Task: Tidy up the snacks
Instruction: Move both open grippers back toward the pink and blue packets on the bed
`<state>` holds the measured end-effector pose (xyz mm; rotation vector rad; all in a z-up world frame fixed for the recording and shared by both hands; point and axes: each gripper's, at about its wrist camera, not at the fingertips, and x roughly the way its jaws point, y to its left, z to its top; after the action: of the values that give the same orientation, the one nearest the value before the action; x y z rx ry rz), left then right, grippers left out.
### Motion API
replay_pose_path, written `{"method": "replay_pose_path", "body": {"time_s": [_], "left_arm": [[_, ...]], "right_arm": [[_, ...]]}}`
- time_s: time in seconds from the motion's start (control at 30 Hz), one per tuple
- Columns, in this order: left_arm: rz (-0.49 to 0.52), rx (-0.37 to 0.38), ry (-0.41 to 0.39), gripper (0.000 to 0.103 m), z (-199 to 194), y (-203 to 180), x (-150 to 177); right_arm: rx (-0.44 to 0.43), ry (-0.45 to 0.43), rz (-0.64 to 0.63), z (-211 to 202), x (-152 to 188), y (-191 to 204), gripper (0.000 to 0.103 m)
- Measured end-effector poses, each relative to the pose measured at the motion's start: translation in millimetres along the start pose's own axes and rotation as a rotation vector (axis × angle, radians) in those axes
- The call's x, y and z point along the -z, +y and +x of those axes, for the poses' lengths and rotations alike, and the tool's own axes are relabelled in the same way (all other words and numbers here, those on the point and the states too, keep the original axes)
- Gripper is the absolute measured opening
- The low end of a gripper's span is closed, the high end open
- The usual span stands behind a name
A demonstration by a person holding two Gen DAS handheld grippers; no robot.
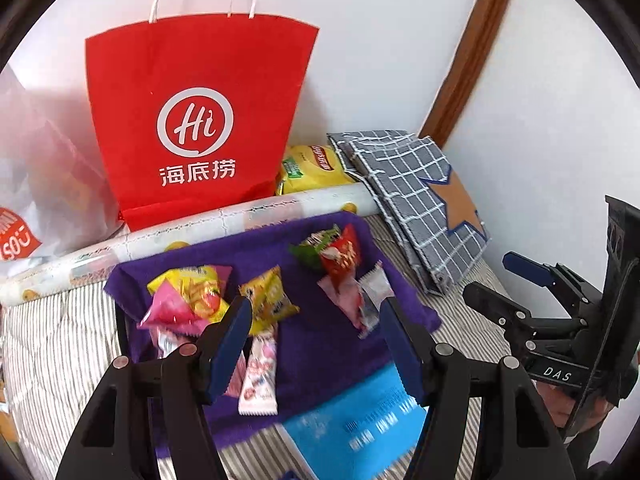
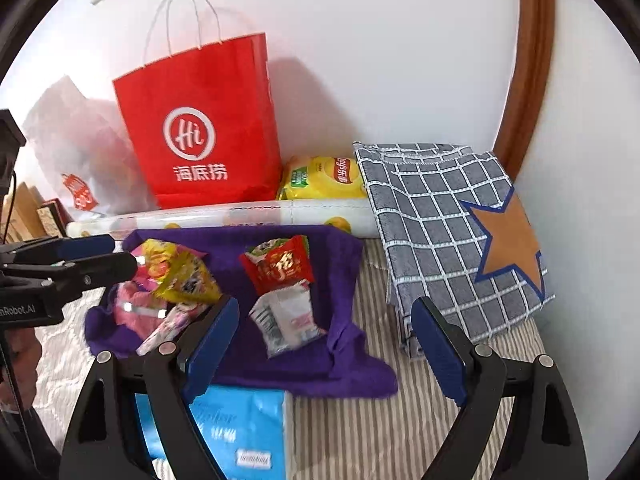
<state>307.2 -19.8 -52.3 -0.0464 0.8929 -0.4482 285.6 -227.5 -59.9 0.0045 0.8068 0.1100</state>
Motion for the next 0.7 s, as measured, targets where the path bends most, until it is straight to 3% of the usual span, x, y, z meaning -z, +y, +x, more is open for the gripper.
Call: {"method": "replay_pose_path", "body": {"time_s": [0.37,0.5,0.7], "left_arm": [[-0.021,-0.007,-0.026,0.064,-52.1,-14.6,37.0],[-0.044,-0.033,-0.025,0.064,-64.3,-10.6,54.4],[-0.08,-0.075,-0.008,0.064,-76.1,6.5,87.1]], "right_arm": [[-0.088,-0.02,0.053,-57.0,33.4,5.6,0.088],[-0.076,-0.038,0.004,-74.4,50.9,22.9,0.088],[-0.144,-0.011,-0.004,-80.3,79.5,47.2,0.087]]}}
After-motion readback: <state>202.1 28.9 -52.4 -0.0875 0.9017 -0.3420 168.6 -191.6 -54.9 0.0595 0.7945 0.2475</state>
